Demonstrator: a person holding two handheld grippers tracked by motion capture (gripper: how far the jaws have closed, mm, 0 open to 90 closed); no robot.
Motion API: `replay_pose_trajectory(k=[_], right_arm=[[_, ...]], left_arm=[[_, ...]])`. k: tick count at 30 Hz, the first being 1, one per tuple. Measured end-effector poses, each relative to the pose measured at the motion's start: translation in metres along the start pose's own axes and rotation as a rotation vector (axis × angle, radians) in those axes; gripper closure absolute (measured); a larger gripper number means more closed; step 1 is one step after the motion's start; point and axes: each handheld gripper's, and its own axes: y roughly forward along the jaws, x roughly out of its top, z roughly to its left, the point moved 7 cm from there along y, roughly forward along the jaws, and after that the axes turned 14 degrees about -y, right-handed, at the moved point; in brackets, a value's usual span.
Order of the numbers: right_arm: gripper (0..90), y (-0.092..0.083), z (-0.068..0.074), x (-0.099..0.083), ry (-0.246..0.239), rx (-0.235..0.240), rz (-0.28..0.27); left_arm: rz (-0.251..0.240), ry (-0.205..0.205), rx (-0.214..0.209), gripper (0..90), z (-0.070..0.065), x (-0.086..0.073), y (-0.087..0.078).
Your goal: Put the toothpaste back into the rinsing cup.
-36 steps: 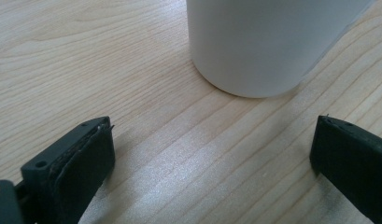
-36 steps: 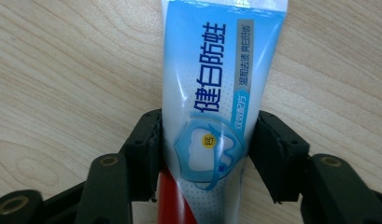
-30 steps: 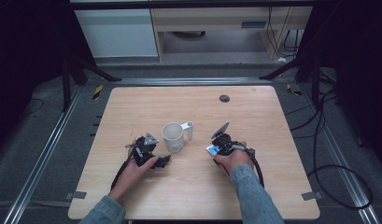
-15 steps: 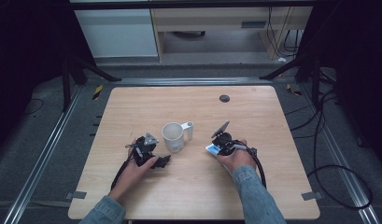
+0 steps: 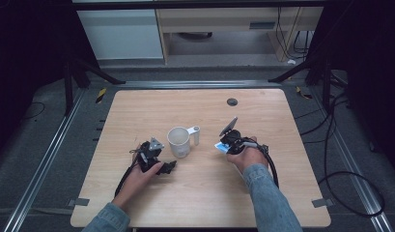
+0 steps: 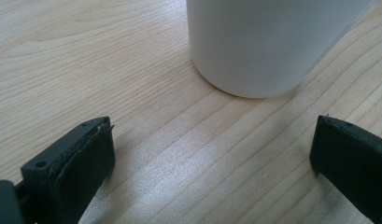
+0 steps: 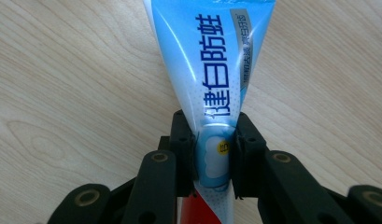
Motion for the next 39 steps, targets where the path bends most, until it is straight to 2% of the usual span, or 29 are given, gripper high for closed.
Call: replay_pose_trajectory(k=[11,15,20,22,29,39], right_arm=[[73.7,-0.018,-0.012,-0.002,-0.022,-0.037,0.018],[73.7,-0.028,-0.02,-0.001,-0.028,-0.073,0.011],[73.7,-0.04,-0.029,0.001,-0.026,-0.096,-0.015],[73.7,-0.047,-0.034,0.003,-0.022,-0.099,-0.045],[73.7,-0.053,-0.05,0.006,-0.015,-0.127,-0.069],[73.7,-0.065,-0.058,0.014,0.005,-0.12,-0.136]], left_arm=[[0.0,0.004,0.001,0.0,0.0,0.0,0.0],[0.001,0.004,0.001,0.0,0.0,0.0,0.0],[0.002,0.004,0.001,0.0,0.0,0.0,0.0],[0.002,0.004,0.001,0.0,0.0,0.0,0.0],[0.002,0.004,0.001,0.0,0.0,0.0,0.0],[0.002,0.004,0.001,0.0,0.0,0.0,0.0]])
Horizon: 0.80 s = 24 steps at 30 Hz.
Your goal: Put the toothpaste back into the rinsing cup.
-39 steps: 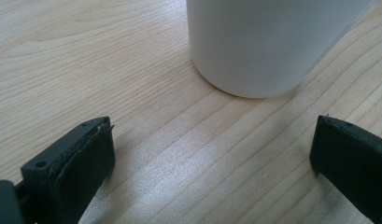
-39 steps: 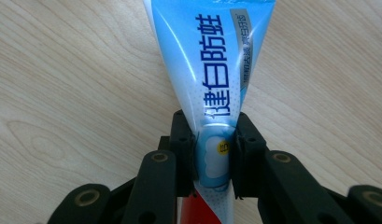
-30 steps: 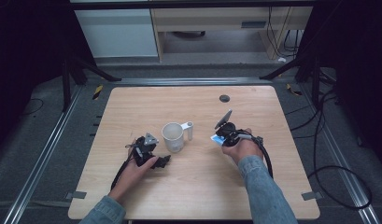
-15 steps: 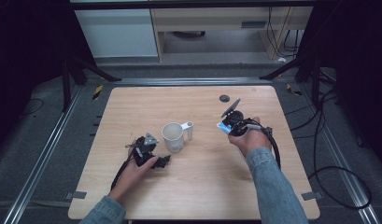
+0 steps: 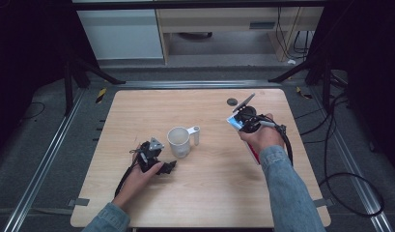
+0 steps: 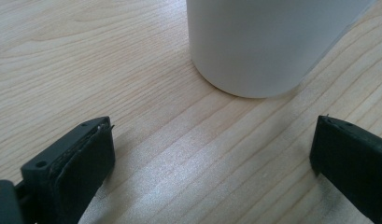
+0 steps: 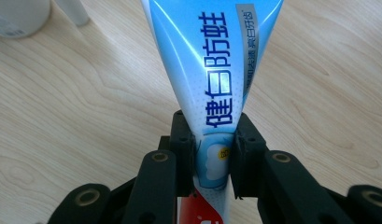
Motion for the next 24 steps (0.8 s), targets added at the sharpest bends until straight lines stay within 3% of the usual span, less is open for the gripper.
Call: replay_pose_trajectory(k=[13,24], right_arm=[[73.7,-0.017,0.014,0.007,0.029,0.024,-0.084],[73.7,-0.029,0.046,0.024,0.018,0.036,-0.208]], left_arm=[[0.0,0.0,0.0,0.0,0.0,0.0,0.0],[0.0,0.001,0.001,0.0,0.0,0.0,0.0]])
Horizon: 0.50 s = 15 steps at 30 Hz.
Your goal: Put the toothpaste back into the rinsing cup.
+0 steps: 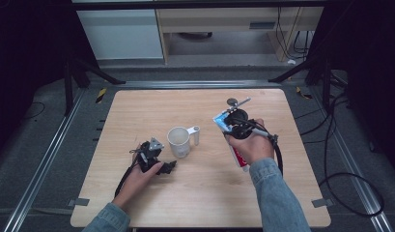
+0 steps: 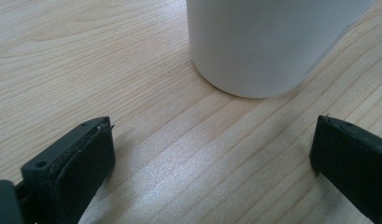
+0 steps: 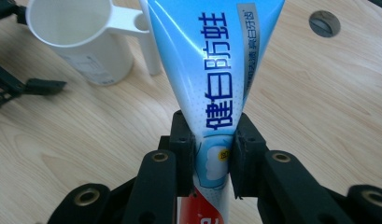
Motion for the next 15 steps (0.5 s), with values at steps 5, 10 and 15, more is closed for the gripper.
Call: replay_pose_trajectory(k=[5,10,15], right_arm=[[73.7,0.005,0.022,0.007,0.0,0.018,-0.06],[73.7,0.008,0.037,0.011,-0.011,0.022,-0.098],[73.6,0.01,0.057,0.02,-0.004,0.029,-0.15]], left_arm=[[0.0,0.0,0.001,0.0,0.0,0.0,0.0],[0.0,0.0,0.001,0.0,0.0,0.0,0.0],[0.001,-0.001,-0.001,0.0,0.0,0.0,0.0]])
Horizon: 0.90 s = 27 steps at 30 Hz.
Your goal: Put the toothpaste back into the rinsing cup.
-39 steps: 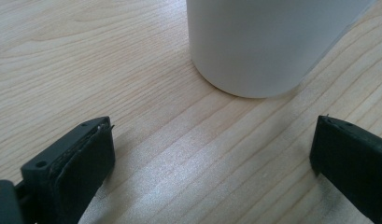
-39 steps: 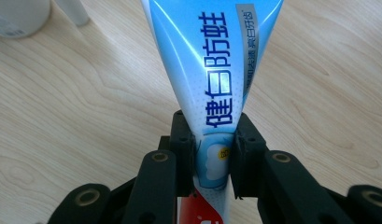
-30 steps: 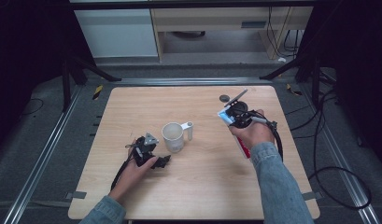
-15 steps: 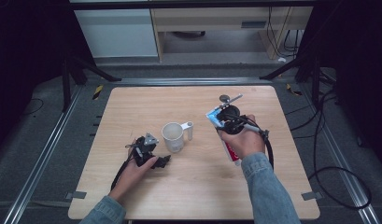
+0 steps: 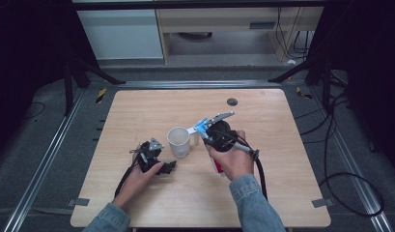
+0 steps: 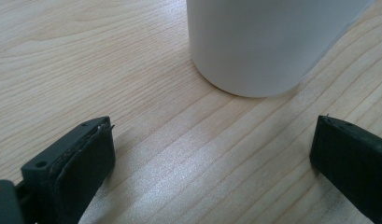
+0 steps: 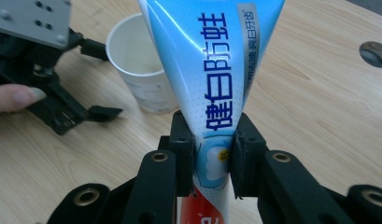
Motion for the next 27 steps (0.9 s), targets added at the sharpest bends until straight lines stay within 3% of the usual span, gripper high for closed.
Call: replay_pose_trajectory(k=[7,14,27], right_arm=[[73.5,0.0,0.015,0.012,0.035,-0.012,-0.069],[73.3,-0.003,0.031,0.029,0.044,-0.089,-0.157],[73.3,-0.008,0.032,0.037,0.059,-0.12,-0.219]], left_arm=[[0.0,0.0,0.001,0.0,0.0,0.0,0.0],[-0.003,-0.002,0.001,0.0,0.0,0.0,0.0],[-0.003,-0.002,0.002,0.0,0.0,0.0,0.0]])
